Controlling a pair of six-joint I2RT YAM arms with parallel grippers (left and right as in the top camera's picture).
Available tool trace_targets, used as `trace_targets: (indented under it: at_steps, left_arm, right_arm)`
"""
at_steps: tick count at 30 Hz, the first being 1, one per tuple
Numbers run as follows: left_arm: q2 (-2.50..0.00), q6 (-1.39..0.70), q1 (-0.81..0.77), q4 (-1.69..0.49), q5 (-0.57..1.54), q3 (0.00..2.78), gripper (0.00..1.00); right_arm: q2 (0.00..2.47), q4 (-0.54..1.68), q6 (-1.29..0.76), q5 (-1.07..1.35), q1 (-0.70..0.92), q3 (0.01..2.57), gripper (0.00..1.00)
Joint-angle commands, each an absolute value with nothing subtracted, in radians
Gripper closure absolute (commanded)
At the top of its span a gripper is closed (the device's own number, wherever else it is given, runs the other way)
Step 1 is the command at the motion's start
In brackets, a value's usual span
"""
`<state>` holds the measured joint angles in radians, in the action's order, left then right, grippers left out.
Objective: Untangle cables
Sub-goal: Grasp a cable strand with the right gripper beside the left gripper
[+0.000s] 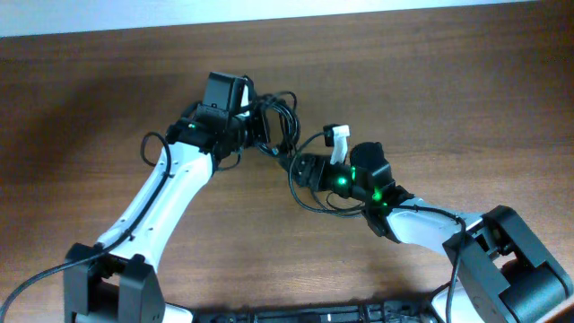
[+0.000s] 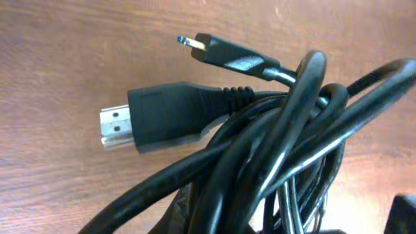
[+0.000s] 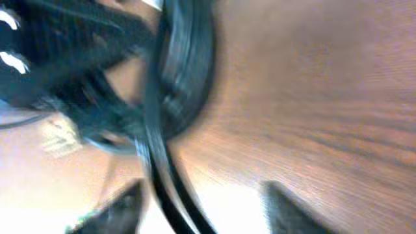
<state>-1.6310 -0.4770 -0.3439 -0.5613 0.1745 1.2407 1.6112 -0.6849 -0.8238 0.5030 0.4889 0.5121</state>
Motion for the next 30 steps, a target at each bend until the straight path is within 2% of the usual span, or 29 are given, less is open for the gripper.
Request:
trace_targets:
  at_steps: [1,6,8,9,10,11,12,13,16,17,18,19,20,21,23,25,28,30]
  left_arm:
    - [-1.610,-0.471,-0.296,-0.551,0.160,1.246,1.00]
    - [-1.610,-0.231,-0.327,-0.553,0.183,1.246,1.00]
    - [-1.610,-0.207,-0.353,-0.548,0.217,1.246,1.00]
    - [-1.610,-0.207,-0.358,-0.542,0.216,1.246,1.00]
    - [-1.610,-0.223,-0.358,-0.535,0.217,1.246,1.00]
    - [-1.608,-0.261,-0.351,-0.531,0.217,1.246,1.00]
    - [-1.602,-0.284,-0.339,-0.533,0.226,1.246,1.00]
    - [-1.594,-0.284,-0.331,-0.537,0.253,1.246,1.00]
    - [-1.563,-0.284,-0.318,-0.540,0.368,1.246,1.00]
    - [-1.552,-0.284,-0.318,-0.540,0.390,1.246,1.00]
    - [-1.539,-0.284,-0.318,-0.540,0.420,1.246,1.00]
    - [-1.528,-0.284,-0.318,-0.541,0.435,1.246,1.00]
    - [-1.515,-0.284,-0.314,-0.549,0.430,1.246,1.00]
    - [-1.508,-0.283,-0.302,-0.555,0.422,1.246,1.00]
    - [-1.509,-0.237,-0.269,-0.575,0.268,1.246,1.00]
    - [-1.509,-0.142,-0.282,-0.577,0.232,1.245,1.00]
    - [-1.509,-0.073,-0.369,-0.577,0.231,1.245,1.00]
    - [-1.508,-0.073,-0.414,-0.577,0.243,1.245,1.00]
  right_arm:
    - [1.609,-0.670,-0.703,0.515,0.496,0.517,0.96]
    - [1.479,-0.672,-0.784,0.697,0.468,0.519,0.96]
    - [1.416,-0.672,-0.817,0.708,0.461,0.522,0.96]
    - [1.408,-0.672,-0.805,0.707,0.460,0.523,0.91]
    - [1.409,-0.653,-0.728,0.707,0.458,0.523,0.80]
    - [1.413,-0.570,-0.524,0.688,0.462,0.523,0.19]
    - [1.414,-0.486,-0.389,0.606,0.473,0.523,0.04]
    - [1.414,-0.437,-0.324,0.511,0.490,0.523,0.01]
    - [1.415,-0.423,-0.240,0.299,0.571,0.523,0.02]
    - [1.420,-0.422,-0.239,0.229,0.595,0.523,0.10]
    - [1.427,-0.427,-0.239,0.194,0.615,0.523,0.24]
    - [1.430,-0.430,-0.240,0.194,0.623,0.523,0.53]
    - [1.425,-0.430,-0.241,0.221,0.622,0.523,0.90]
    - [1.415,-0.429,-0.262,0.242,0.620,0.523,0.96]
    - [1.346,-0.408,-0.459,0.385,0.620,0.524,0.96]
    - [1.266,-0.407,-0.588,0.524,0.620,0.533,0.96]
    - [1.205,-0.407,-0.648,0.526,0.620,0.562,0.96]
    - [1.217,-0.393,-0.648,0.428,0.614,0.567,0.96]
